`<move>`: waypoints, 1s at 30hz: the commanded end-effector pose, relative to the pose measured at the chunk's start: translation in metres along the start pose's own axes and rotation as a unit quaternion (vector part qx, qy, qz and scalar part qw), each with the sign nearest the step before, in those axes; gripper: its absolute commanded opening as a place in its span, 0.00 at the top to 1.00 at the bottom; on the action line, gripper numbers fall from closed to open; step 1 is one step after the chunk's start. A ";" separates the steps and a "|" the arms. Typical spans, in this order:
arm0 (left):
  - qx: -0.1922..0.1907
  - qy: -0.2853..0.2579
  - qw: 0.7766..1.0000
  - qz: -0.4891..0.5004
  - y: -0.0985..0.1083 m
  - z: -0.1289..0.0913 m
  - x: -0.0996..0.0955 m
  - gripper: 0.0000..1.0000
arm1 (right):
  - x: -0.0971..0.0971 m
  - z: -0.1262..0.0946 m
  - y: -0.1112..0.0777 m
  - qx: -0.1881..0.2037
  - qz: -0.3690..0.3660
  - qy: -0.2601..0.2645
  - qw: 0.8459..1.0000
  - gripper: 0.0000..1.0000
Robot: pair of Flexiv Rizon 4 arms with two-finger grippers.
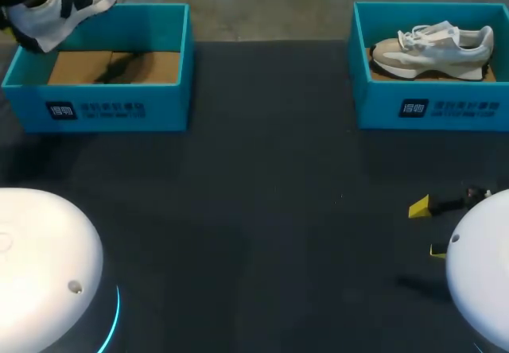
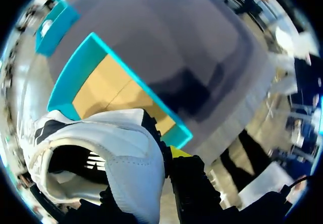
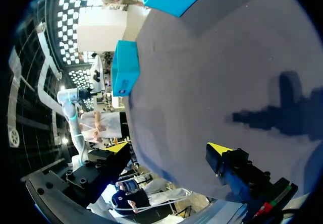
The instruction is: Take the shoe out of the shoebox, open the shoe tongue, remove and reinsert the insole, then place the shoe into the shoebox
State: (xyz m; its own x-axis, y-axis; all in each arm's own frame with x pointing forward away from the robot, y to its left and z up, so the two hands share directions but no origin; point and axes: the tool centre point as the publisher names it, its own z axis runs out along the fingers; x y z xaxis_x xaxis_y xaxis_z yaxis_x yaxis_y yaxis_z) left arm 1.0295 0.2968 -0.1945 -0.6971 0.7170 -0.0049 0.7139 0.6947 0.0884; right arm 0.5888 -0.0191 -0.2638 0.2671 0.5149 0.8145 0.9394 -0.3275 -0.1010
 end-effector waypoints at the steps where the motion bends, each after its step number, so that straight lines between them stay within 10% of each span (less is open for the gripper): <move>1: -0.042 -0.043 0.989 0.137 -0.003 0.000 0.015 1.00 | 0.001 -0.001 -0.003 -0.002 0.000 -0.001 1.000 0.00; 17: -0.049 -0.064 0.927 0.366 0.026 -0.003 0.008 1.00 | 0.001 -0.001 -0.003 -0.002 0.000 -0.001 1.000 0.00; 30: -0.051 -0.060 0.927 0.367 0.029 -0.004 0.006 1.00 | 0.001 -0.001 -0.003 -0.002 0.000 -0.001 1.000 0.00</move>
State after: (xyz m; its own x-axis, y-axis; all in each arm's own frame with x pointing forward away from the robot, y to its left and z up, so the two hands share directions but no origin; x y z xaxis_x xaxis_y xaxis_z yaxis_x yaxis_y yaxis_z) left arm 1.0451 0.3203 -0.1901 -0.0116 0.9998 -0.0167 0.9787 0.0148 0.2046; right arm 0.5888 -0.0191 -0.2638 0.2671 0.5149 0.8146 0.9394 -0.3275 -0.1010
